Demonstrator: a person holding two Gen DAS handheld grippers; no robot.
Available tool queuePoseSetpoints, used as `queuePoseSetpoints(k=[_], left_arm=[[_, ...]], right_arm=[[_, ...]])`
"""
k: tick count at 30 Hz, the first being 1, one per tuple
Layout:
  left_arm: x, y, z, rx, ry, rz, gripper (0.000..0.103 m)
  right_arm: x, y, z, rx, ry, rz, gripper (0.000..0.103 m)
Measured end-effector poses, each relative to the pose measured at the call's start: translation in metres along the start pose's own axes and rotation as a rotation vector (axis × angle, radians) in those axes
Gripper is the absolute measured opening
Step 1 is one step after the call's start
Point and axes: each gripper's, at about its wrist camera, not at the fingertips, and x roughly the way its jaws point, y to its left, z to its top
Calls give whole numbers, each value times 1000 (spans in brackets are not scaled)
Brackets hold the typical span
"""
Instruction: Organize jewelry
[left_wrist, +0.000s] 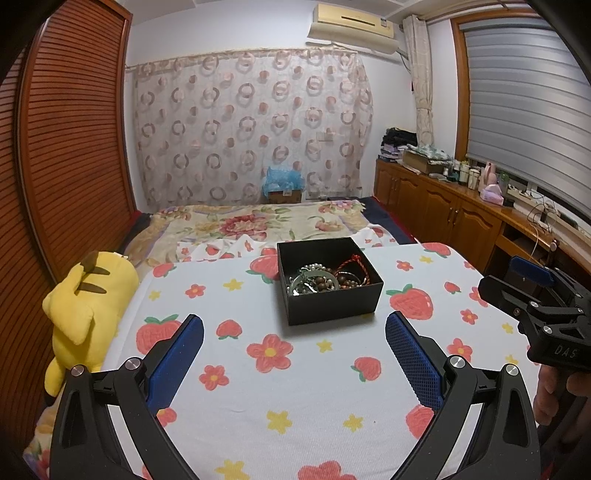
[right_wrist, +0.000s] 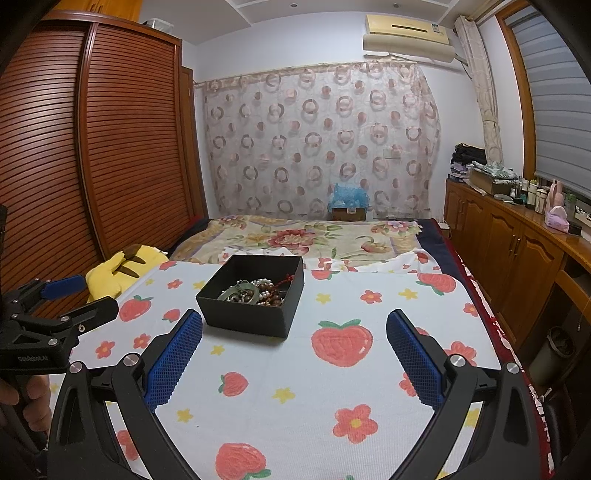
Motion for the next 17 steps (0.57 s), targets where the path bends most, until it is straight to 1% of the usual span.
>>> queuePoseSetpoints(k=[17], left_arm=[[1, 0, 0, -2, -2, 8, 95]], right_arm=[[0, 0, -1, 1, -1, 0, 101]])
